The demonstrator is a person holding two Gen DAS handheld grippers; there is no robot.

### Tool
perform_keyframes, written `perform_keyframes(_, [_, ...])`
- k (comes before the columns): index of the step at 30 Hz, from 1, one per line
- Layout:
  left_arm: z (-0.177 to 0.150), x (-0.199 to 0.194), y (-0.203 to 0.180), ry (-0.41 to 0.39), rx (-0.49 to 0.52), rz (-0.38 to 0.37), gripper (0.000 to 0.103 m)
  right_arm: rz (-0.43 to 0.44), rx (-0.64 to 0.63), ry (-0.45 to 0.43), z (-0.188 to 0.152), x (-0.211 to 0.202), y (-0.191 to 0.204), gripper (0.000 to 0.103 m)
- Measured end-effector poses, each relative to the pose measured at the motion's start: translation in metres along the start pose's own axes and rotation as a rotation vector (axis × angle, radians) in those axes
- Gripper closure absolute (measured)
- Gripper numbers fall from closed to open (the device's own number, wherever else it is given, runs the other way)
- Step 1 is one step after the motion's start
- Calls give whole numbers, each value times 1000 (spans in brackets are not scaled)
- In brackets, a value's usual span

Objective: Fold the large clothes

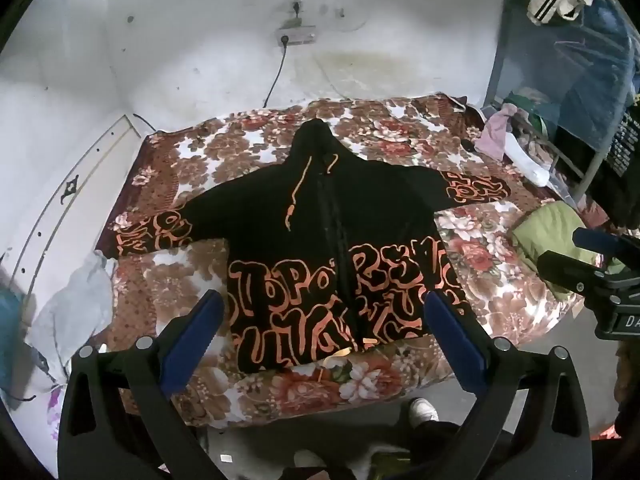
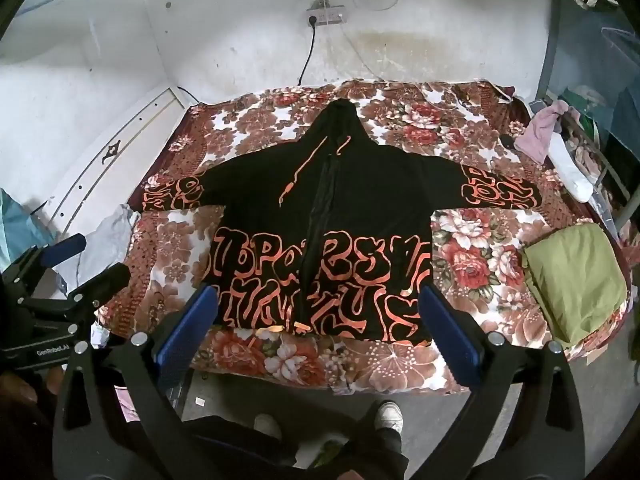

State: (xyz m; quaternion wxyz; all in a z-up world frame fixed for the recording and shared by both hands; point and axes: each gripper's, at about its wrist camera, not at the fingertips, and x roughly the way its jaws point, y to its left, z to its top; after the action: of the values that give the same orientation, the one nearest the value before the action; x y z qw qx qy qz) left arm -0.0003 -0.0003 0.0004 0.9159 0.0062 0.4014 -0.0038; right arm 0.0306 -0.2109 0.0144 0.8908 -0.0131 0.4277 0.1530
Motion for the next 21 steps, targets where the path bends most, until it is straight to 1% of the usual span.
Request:
perform_keyframes(4, [0, -3, 2, -5, -5, -5, 5, -1, -1, 2, -1, 1, 2, 5])
perform_keyframes(6, [-1, -3, 15, -1, -19, -21, 5, -2, -2, 1, -2, 2, 3, 5])
perform_keyframes(9, [2, 1, 14, 20, -28, -30, 5, 4, 3, 8, -1, 3, 1, 5])
perform_keyframes(14, [0, -4, 7, 12, -28, -11, 5, 1, 2, 9, -1, 3, 1, 5])
perform_keyframes(17, [1, -3, 4, 23, -18, -29, 5, -6, -13, 4, -1, 3, 2, 5])
perform_keyframes(21, [4, -5, 3, 16, -6, -10, 5, -2, -14, 4, -2, 4, 3, 5])
